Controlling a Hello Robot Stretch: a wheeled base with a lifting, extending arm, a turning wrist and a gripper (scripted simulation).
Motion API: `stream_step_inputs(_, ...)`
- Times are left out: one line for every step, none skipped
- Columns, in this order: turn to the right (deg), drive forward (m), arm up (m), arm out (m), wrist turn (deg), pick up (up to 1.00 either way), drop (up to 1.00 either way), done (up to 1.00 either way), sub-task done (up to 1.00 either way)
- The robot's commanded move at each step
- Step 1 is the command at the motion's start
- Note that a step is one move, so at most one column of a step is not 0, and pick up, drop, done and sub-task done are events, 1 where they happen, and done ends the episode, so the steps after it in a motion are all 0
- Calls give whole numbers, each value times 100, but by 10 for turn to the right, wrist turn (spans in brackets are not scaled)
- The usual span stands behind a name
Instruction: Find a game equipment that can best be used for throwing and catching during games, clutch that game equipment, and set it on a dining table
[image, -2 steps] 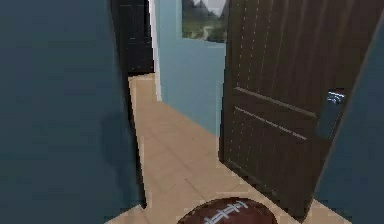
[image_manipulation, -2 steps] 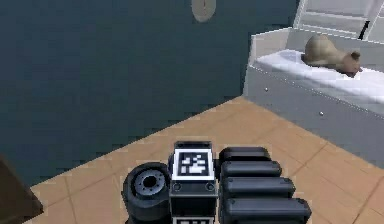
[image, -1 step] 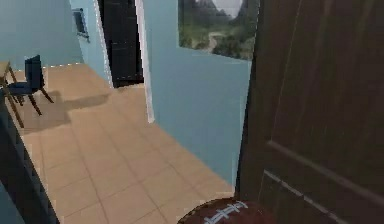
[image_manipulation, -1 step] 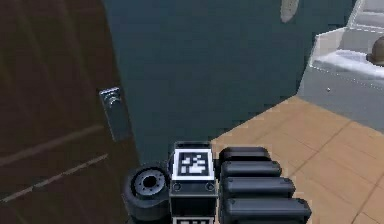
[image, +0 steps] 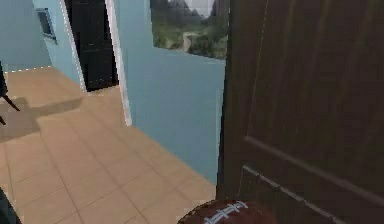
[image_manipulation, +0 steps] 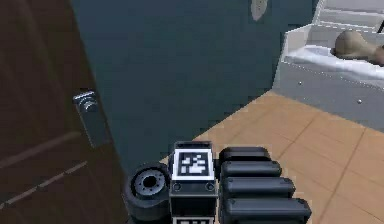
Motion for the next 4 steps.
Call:
stream_step_inputs(0, 45, 0, 0, 0, 0, 0, 0, 0)
stream_step_inputs(-360, 0, 0, 0, 0, 0, 0, 0, 0)
stream_step_inputs(0, 100, 0, 0, 0, 0, 0, 0, 0)
stream_step_inputs(-30, 0, 0, 0, 0, 0, 0, 0, 0)
